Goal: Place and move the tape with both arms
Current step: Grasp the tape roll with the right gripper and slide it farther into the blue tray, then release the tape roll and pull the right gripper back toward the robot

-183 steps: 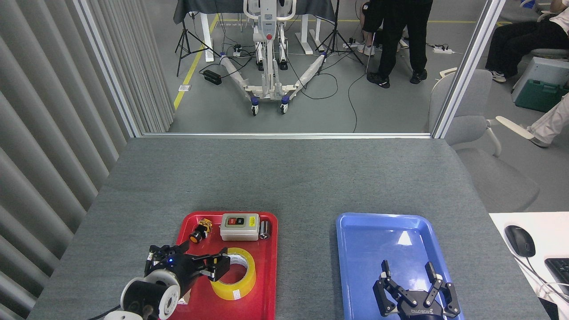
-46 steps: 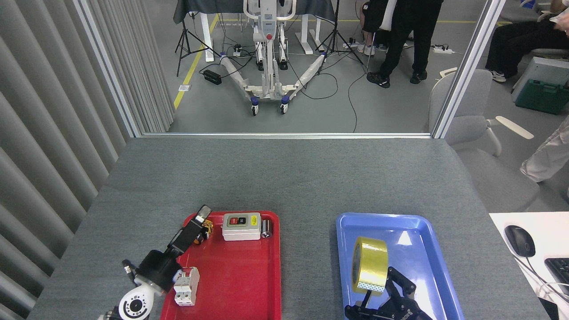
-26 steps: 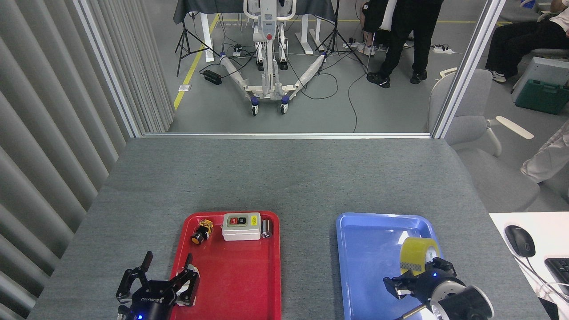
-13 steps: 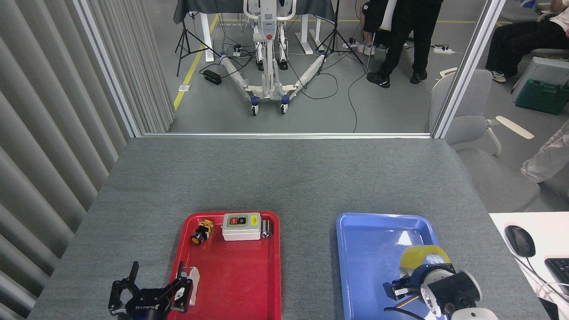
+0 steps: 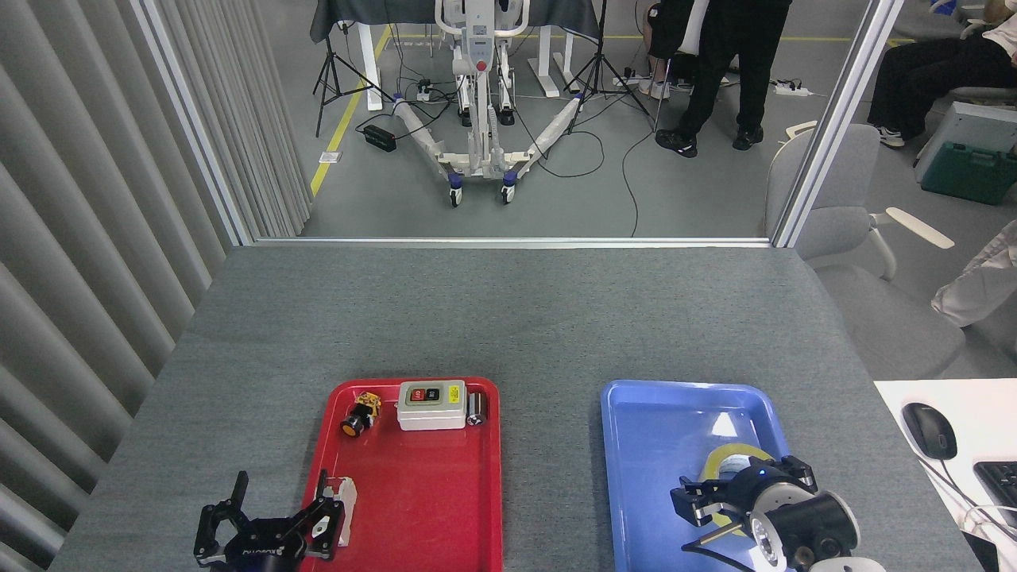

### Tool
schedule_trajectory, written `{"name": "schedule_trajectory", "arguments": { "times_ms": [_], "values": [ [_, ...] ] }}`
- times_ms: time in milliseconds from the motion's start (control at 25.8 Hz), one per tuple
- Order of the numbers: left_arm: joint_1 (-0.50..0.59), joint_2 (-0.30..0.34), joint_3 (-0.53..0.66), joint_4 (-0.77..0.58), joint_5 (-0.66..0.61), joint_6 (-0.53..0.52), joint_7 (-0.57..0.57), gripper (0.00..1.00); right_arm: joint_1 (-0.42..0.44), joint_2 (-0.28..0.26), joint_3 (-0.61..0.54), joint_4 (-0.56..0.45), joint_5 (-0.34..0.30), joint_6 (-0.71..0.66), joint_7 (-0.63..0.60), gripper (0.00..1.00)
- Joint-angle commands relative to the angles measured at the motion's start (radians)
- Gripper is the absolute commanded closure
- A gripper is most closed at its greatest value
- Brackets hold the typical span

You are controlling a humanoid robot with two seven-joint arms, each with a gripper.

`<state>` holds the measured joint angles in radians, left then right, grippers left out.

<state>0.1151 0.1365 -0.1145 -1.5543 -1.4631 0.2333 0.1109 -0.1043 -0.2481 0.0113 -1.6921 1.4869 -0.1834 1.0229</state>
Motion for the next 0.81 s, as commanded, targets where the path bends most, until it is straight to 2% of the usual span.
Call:
{"name": "schedule_trajectory", "arguments": {
  "times_ms": [0,155,271,388,465,775],
  "values": [
    [0.0,0.003,0.003,-0.012,0.037,-0.012,-0.007,0.0,0.034,0.001,-0.007,-0.003,-0.109,0.021,-0.219,0.01],
    [0.0,0.02,0.023,-0.052,0.199,-0.08,-0.008,0.0,0.072,0.02,-0.017,0.002,-0.149,0.033,-0.569,0.01],
    [0.001,0.026,0.035,-0.066,0.205,-0.186,0.006,0.0,0.112,0.058,-0.019,0.003,-0.189,0.058,-0.863,0.01],
    [0.001,0.025,0.047,-0.07,0.204,-0.253,0.009,0.0,0.138,0.085,-0.02,0.006,-0.186,0.064,-1.081,0.01],
    [0.003,0.018,0.059,-0.07,0.204,-0.259,0.009,0.0,0.149,0.104,-0.02,0.009,-0.182,0.078,-1.133,0.01],
    [0.001,-0.005,0.111,-0.073,0.205,-0.336,-0.01,0.0,0.172,0.119,-0.01,0.043,-0.12,0.182,-1.132,0.01]
  ]
}}
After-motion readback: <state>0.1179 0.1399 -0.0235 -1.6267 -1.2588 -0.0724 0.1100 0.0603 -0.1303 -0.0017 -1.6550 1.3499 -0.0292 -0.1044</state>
